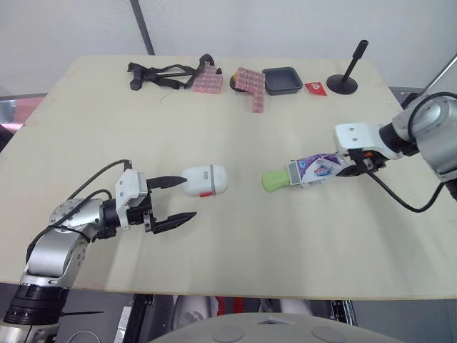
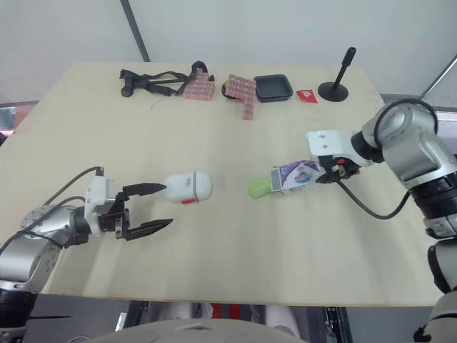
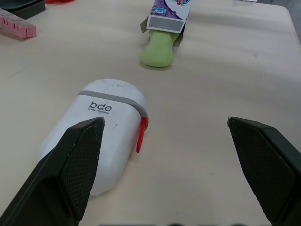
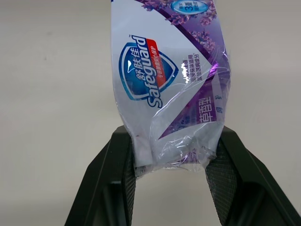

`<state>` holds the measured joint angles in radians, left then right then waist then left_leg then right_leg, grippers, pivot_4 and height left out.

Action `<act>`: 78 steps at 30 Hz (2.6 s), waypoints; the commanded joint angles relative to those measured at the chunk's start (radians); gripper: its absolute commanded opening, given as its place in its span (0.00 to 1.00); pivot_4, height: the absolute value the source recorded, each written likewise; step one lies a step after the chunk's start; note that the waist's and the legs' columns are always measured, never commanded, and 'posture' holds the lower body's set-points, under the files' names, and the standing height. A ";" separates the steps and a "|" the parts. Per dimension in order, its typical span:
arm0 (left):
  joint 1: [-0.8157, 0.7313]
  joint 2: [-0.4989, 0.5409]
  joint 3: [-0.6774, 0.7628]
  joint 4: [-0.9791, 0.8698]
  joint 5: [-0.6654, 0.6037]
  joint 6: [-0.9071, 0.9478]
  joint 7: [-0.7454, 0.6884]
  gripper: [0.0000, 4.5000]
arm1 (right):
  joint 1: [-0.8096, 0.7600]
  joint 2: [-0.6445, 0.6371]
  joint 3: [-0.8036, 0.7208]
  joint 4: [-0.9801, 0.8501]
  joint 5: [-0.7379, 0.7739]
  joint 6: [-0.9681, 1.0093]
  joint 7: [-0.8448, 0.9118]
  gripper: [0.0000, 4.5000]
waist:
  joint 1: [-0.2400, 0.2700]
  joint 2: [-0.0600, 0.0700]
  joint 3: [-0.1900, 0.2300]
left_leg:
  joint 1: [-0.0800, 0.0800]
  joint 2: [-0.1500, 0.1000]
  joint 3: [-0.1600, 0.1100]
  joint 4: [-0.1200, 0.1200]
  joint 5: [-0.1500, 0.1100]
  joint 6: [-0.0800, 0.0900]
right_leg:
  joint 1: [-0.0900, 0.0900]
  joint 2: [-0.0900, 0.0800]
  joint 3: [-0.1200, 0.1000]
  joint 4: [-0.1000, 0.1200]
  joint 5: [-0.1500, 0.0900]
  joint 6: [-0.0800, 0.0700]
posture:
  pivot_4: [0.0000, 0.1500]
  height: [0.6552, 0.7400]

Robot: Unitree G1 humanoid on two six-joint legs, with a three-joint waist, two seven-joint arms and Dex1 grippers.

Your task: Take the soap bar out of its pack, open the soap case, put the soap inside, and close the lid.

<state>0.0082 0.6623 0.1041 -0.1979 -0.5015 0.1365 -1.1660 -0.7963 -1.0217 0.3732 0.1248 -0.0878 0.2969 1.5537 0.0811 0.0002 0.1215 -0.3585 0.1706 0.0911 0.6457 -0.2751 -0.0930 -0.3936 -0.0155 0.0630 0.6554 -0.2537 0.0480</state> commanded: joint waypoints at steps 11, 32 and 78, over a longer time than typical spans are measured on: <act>0.000 0.023 0.023 0.003 -0.012 -0.041 -0.045 1.00 | 0.306 -0.126 -0.408 0.021 0.245 0.206 -0.140 0.45 | 0.017 0.000 0.000 | 0.000 0.000 0.000 0.000 0.000 0.000 | 0.001 0.000 0.001 -0.002 0.000 0.000 | 1.00 1.00; -0.011 -0.010 0.007 -0.041 -0.054 -0.014 -0.020 1.00 | 0.535 0.577 -0.886 -0.346 0.310 0.744 -1.236 0.45 | 0.029 0.004 -0.002 | 0.010 0.000 0.002 -0.003 0.000 -0.001 | 0.000 0.001 -0.001 -0.001 0.000 0.000 | 1.00 1.00; -0.051 -0.028 -0.019 0.043 0.006 -0.078 -0.031 1.00 | 0.646 0.291 -0.546 -0.328 0.576 -0.073 -0.320 0.99 | 0.000 0.004 -0.002 | 0.018 -0.001 0.003 -0.018 0.003 -0.004 | 0.011 -0.002 0.002 -0.010 0.000 0.000 | 1.00 1.00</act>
<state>-0.0304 0.6275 0.0818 -0.1510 -0.4982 0.0774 -1.1921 -0.1646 -0.7244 -0.1794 -0.1879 0.4439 0.2985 1.1338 0.0806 0.0041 0.1197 -0.3408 0.1699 0.0941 0.6277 -0.2722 -0.0973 -0.3822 -0.0187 0.0650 0.6457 -0.2538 0.0479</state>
